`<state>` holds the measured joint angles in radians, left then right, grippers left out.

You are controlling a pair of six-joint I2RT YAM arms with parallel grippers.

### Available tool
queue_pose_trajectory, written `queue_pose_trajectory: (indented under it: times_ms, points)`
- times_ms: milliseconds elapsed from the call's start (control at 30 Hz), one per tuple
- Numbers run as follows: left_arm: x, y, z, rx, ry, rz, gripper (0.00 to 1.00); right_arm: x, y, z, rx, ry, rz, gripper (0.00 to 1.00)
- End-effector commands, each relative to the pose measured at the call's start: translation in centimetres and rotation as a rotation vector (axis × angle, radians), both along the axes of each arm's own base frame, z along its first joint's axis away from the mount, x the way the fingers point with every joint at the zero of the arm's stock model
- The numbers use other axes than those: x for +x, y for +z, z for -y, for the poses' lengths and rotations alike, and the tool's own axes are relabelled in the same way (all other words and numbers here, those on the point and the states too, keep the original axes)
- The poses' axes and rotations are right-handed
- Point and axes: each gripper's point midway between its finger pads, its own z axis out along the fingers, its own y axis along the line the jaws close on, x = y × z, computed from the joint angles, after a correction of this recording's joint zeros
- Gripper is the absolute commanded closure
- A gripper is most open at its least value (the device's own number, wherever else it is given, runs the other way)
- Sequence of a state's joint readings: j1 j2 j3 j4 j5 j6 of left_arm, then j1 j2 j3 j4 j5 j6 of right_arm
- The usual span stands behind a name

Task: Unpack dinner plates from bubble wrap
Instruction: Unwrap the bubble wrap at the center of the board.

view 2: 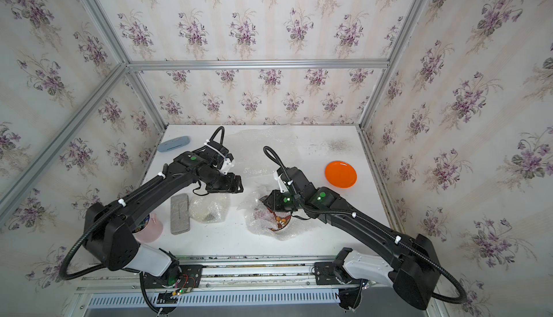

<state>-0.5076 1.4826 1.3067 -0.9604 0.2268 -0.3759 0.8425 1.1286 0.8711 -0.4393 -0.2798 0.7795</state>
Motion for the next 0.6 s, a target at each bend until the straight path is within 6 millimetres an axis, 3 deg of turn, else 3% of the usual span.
queue_pose_trajectory:
  times_ms: [0,133,267,567]
  points:
    - [-1.8,2.3,-1.4,0.013,0.008,0.02,0.12,-0.8,-0.4,0.7,-0.007,-0.122,-0.061,0.76]
    - [-3.4,5.7,1.4,-0.154,-0.037,0.022,0.12,-2.9,-1.8,1.3,-0.043,-0.181,-0.112,0.75]
    - [-4.1,7.4,5.4,-0.232,-0.15,0.039,0.12,-3.7,-2.9,2.0,-0.08,-0.246,-0.118,0.75]
    - [-4.9,3.6,13.4,-0.33,-0.26,-0.056,0.12,-2.9,-2.3,7.0,-0.053,-0.528,-0.113,0.79]
